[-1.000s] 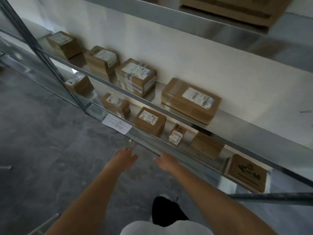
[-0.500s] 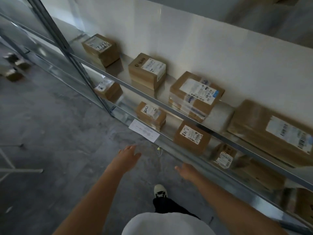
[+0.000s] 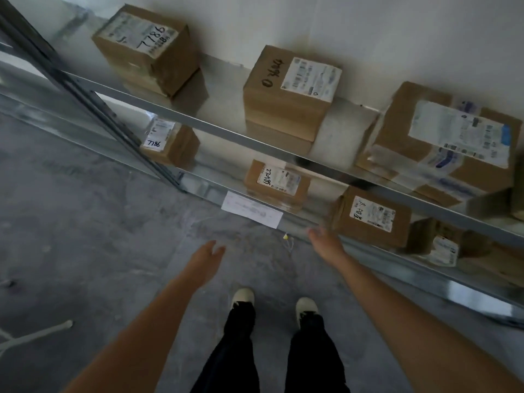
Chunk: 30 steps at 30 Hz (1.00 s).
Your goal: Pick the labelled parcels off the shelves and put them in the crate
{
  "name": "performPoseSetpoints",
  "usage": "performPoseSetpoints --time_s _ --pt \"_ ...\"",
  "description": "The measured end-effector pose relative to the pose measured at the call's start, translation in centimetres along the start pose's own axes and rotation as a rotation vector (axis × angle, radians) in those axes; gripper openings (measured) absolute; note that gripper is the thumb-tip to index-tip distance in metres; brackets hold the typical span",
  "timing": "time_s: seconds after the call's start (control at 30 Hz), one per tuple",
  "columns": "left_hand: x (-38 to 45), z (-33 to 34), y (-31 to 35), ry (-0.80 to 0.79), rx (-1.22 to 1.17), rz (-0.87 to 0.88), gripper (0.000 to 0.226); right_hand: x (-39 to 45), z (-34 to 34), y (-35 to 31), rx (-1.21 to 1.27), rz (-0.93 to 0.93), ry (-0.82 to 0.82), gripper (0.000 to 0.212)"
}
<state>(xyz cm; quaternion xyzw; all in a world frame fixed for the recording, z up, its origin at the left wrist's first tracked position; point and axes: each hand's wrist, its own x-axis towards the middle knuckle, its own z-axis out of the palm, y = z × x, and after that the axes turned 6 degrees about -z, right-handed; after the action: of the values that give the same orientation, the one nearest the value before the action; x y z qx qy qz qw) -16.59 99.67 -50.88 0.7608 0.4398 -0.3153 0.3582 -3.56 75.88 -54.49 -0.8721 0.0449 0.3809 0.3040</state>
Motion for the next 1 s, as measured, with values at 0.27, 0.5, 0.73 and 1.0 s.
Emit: performPoseSetpoints --time_s 0.27,0.5,0.73,1.0 --pt "13.2 -2.5 1.5 0.015 -0.043 0.053 0.045 7.6 4.7 1.0 0.276 0.123 0.240 0.047" --pt "20.5 1.4 10.6 -0.010 -0.260 0.187 0.045 13.5 4.4 0.2 0.597 0.235 0.320 0.040" --pt "24.2 1.9 15.3 -0.110 -0.464 0.112 0.054 18.3 4.1 -3.4 0.904 0.233 0.306 0.032" --pt "25.1 3.7 14.5 -0.066 -0.677 0.159 0.037 19.0 5.2 -2.9 1.009 0.092 0.379 0.030"
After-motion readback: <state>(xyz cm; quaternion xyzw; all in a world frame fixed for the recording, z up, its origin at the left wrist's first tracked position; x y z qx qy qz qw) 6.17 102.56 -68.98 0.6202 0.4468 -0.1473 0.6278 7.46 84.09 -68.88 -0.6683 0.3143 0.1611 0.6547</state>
